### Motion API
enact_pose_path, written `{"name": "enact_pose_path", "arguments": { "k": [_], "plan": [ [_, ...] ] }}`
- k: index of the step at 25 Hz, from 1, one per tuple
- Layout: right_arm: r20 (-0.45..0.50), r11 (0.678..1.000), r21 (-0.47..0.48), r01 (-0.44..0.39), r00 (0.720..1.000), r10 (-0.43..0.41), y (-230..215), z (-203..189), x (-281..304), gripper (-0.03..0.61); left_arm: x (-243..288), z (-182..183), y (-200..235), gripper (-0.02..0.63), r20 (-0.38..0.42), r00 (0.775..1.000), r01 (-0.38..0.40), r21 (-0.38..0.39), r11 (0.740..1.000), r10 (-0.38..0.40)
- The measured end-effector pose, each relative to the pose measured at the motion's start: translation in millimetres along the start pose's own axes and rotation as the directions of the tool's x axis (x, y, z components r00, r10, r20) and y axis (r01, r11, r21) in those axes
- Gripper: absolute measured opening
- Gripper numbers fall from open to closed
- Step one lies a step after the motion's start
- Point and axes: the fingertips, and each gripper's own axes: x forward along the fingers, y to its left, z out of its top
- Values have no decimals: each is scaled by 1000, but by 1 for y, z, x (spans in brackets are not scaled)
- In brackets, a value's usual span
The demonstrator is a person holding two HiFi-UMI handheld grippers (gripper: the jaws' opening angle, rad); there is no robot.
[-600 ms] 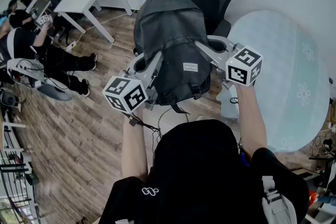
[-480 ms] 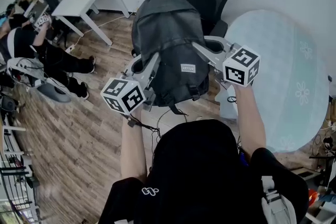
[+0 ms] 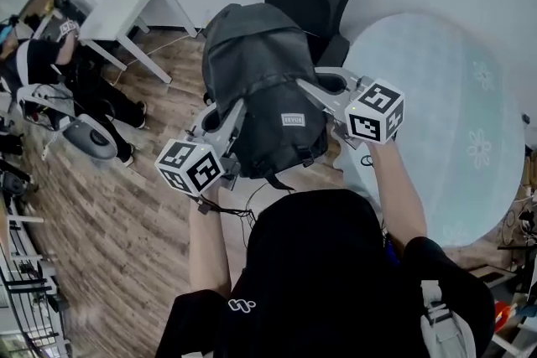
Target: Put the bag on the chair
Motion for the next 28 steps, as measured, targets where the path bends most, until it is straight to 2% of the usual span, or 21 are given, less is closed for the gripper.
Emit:
{"name": "enact_pose_path", "arguments": {
  "k": [7,12,18,20,24,28],
  "plan": [
    [-13,1000,21,-3,1000,4,-15,-18,-10,41,17,-19,-3,52,-37,999,-22,-24,999,21],
    [-32,1000,22,-5,999,5,-53,5,23,41,48,10,35,52,-52,998,-28,-49,998,26],
    [-26,998,64,17,1000,-16,-58,-28,14,41,55,-23,34,52,-78,997,-25,-52,998,21],
    [-44,998,66,16,999,-13,-71,-20,34,41,63,-12,55,51,-77,997,-30,-68,997,25],
    [-102,997,77,10,995,-2,-117,24,99,41,92,38,119,52,-78,996,-47,-123,991,37],
    [-115,996,87,-11,993,21,-148,8,142,41,110,28,167,51,-72,996,-71,-147,987,60]
  ]
}}
